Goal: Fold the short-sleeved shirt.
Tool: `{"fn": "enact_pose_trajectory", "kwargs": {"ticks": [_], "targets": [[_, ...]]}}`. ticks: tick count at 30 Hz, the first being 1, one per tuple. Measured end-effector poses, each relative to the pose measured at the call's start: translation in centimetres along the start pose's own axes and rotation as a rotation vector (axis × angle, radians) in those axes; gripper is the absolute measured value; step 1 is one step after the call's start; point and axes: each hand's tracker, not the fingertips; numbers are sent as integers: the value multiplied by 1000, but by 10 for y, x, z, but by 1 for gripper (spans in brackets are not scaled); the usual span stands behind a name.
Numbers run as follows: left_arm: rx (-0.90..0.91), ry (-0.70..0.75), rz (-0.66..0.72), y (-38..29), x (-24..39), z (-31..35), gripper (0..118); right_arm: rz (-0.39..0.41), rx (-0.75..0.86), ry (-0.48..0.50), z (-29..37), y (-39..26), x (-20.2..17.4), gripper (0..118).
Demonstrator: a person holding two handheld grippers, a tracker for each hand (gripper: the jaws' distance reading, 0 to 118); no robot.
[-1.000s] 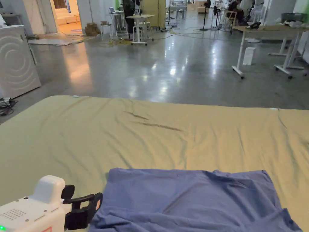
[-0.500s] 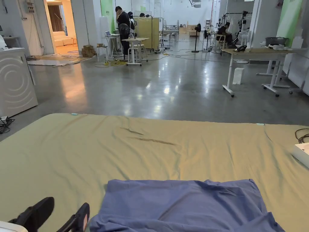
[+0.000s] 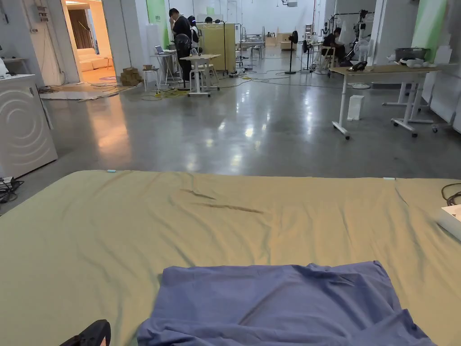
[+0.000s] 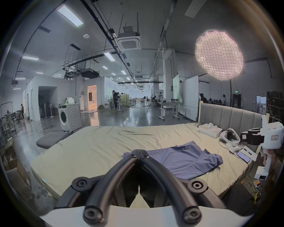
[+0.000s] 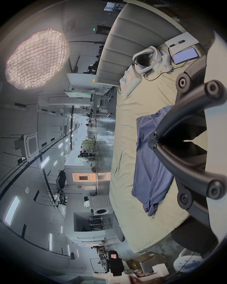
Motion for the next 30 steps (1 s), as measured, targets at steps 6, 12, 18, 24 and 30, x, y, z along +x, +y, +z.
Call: {"fn": "enact_pose_trajectory", "kwargs": {"ticks": [6,12,18,24,30], "targets": [[-85,-2,11,-10,-13,-23,0,-21,-20,21,-8,-9,2,0],[-284,-38,83,-40,-39,-85,5,-61,-82,38,-22,-24,6,0],[-497,-46,159,-88,-66,-175,92,-68,-154,31,-32,-37,13,0],[-712,-23,175,-148,-77,-252,92,-100,-227,13,-40,-52,24,0],[-767,4,202,-174,-71,-273,49,-115,-281,-17,-46,-62,34,0]]}}
